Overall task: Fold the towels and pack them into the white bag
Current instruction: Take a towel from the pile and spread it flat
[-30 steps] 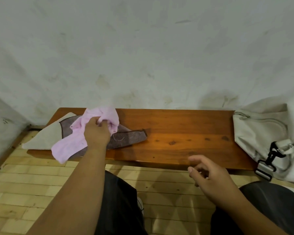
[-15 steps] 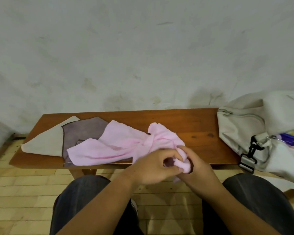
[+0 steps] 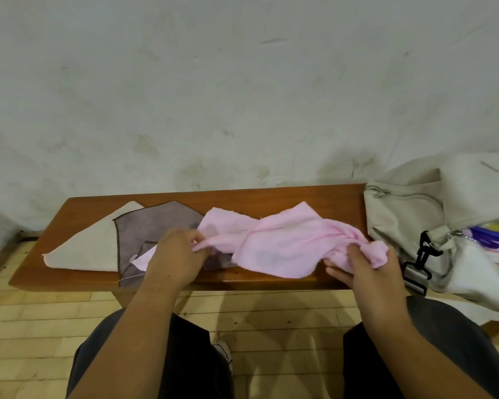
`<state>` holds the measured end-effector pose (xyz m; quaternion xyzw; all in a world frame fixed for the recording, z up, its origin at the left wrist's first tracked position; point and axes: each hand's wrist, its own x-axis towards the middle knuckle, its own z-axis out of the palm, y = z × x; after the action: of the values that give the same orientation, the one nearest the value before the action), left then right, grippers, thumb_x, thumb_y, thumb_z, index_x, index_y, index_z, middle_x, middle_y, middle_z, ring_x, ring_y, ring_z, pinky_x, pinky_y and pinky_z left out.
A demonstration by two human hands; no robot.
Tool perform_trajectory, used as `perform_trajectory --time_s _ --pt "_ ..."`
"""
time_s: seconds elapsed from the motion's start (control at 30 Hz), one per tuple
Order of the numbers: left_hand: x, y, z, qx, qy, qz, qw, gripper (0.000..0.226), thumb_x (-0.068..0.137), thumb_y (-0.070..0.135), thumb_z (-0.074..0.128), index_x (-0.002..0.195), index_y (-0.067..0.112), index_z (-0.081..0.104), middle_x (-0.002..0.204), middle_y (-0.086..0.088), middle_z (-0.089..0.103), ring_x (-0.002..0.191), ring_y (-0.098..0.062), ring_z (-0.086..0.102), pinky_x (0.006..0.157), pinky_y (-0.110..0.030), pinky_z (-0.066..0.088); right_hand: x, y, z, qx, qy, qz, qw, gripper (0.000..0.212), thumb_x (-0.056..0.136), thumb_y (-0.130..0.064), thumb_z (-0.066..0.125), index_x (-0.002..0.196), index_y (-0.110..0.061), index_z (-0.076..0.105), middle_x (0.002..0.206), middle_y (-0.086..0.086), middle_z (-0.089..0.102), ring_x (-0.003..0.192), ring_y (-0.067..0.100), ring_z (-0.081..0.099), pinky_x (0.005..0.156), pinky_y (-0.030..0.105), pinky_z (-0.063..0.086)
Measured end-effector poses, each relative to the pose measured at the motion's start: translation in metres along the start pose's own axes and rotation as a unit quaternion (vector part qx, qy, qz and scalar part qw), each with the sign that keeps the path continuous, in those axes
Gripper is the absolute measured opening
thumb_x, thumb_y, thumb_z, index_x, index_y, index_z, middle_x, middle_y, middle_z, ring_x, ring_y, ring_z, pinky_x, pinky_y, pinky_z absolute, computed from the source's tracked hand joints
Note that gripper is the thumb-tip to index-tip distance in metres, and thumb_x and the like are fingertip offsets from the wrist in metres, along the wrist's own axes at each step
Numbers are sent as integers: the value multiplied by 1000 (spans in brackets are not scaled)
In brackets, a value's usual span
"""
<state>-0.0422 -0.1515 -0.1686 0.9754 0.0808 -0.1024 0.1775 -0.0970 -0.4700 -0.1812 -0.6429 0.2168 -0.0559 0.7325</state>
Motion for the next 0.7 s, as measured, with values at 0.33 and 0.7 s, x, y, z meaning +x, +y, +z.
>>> perform_trajectory --time_s 0.33,0.7 --pt "-28 79 1 -423 17 157 892 79 98 40 61 157 41 9 156 29 26 137 14 34 102 -9 38 -7 6 14 -180 0 9 984 17 96 -22 66 95 -7 59 84 7 62 76 22 59 60 27 42" --pt "12 43 39 6 -79 -47 996 112 83 67 64 160 29 -8 169 -4 -12 154 -32 -10 122 -56 5 3 -10 -13 -21 116 72 990 31 99 -41 57 106 -12 64 88 8 69 86 26 65 70 34 45"
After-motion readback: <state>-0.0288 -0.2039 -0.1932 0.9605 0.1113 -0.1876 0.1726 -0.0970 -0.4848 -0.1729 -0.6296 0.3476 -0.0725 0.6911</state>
